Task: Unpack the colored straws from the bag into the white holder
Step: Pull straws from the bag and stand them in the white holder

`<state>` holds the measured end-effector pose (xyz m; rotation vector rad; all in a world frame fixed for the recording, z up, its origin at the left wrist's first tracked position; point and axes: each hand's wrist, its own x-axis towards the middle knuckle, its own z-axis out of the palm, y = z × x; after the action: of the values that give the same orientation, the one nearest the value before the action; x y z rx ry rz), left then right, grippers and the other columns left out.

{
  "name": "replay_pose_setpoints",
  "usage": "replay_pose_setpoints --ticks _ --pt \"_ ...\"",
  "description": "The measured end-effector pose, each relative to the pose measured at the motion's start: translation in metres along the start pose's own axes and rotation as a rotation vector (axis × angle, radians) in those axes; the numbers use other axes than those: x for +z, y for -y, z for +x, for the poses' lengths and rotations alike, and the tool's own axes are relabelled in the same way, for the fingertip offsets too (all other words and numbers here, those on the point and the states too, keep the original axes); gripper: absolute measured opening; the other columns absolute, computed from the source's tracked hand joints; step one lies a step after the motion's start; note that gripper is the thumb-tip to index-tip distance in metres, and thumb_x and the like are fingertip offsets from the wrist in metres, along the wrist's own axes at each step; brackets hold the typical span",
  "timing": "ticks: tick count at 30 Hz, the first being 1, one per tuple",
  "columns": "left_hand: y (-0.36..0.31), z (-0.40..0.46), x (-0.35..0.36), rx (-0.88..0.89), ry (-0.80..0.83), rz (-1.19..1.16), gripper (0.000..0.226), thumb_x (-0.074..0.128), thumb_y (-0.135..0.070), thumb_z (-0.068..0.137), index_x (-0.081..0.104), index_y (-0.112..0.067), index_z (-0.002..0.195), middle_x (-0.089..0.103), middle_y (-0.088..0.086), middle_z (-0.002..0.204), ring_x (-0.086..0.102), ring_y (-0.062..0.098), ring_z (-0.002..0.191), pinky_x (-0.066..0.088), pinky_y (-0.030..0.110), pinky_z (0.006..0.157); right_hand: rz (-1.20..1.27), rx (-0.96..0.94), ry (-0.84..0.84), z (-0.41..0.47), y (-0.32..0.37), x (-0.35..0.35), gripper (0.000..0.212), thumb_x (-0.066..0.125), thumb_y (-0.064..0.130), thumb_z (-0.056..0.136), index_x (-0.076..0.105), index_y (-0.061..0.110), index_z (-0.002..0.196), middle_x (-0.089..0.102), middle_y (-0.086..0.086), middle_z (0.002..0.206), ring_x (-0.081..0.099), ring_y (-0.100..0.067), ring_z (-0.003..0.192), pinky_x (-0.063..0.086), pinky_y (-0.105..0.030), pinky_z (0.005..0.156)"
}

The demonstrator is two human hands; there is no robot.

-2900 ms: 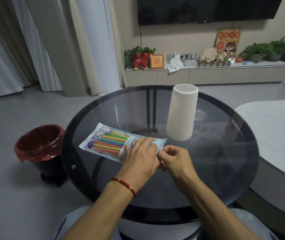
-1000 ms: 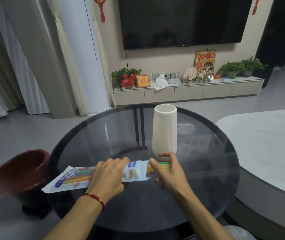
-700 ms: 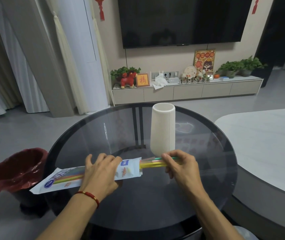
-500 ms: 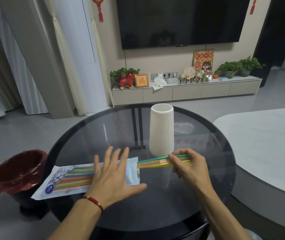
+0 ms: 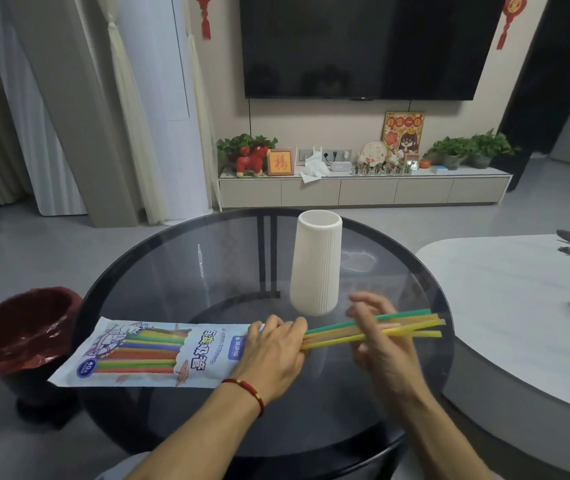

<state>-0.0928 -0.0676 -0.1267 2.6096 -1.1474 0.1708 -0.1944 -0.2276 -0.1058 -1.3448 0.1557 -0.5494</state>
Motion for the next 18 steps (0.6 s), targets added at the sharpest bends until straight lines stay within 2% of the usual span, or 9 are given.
replay_pose_setpoints --ticks 2,4,8,14,18 --pt "-0.002 0.000 0.001 0.020 0.000 -0.007 0.011 0.042 -0.035 0.100 0.034 -0.029 0.096 0.059 -0.003 0.103 0.046 0.022 0.098 0.036 0.042 0.094 -0.167 0.021 -0.003 -0.003 -0.006 0.016 0.036 0.076 0.056 0.081 0.073 0.021 0.087 0.062 0.004 0.060 0.053 -0.008 0.048 0.041 -0.020 0.043" --pt "0.002 0.000 0.000 0.008 0.002 -0.027 0.013 0.048 -0.035 0.096 0.038 -0.028 0.099 0.058 -0.003 0.105 0.048 0.021 0.100 0.037 0.039 0.093 -0.237 -0.015 -0.068 0.000 -0.005 0.019 0.033 0.068 0.041 0.090 0.071 0.012 0.075 0.057 -0.002 0.050 0.052 -0.014 0.044 0.043 -0.022 0.043" --pt "0.018 -0.003 0.003 -0.034 0.013 -0.064 0.023 0.057 -0.035 0.094 0.049 -0.024 0.113 0.057 -0.003 0.112 0.048 0.020 0.107 0.039 0.034 0.093 -0.330 -0.085 -0.165 0.021 0.036 -0.001 0.029 0.066 0.019 0.093 0.071 0.006 0.068 0.054 -0.005 0.044 0.048 -0.019 0.039 0.038 -0.024 0.037" --pt "0.021 0.000 0.008 -0.056 0.027 -0.072 0.032 0.057 -0.033 0.095 0.051 -0.025 0.125 0.056 -0.003 0.122 0.048 0.017 0.114 0.039 0.033 0.102 -0.758 -0.160 -0.125 0.054 0.111 -0.013 0.025 0.062 0.025 0.085 0.073 0.016 0.063 0.058 -0.003 0.038 0.049 -0.012 0.028 0.038 -0.019 0.031" --pt "0.016 0.000 0.010 -0.065 0.025 -0.021 0.040 0.059 -0.029 0.089 0.051 -0.025 0.128 0.056 -0.002 0.122 0.049 0.020 0.116 0.038 0.034 0.103 -1.026 -0.149 -0.006 0.069 0.098 0.004 0.028 0.062 0.021 0.087 0.072 0.010 0.063 0.062 -0.001 0.040 0.056 -0.014 0.031 0.043 -0.023 0.031"
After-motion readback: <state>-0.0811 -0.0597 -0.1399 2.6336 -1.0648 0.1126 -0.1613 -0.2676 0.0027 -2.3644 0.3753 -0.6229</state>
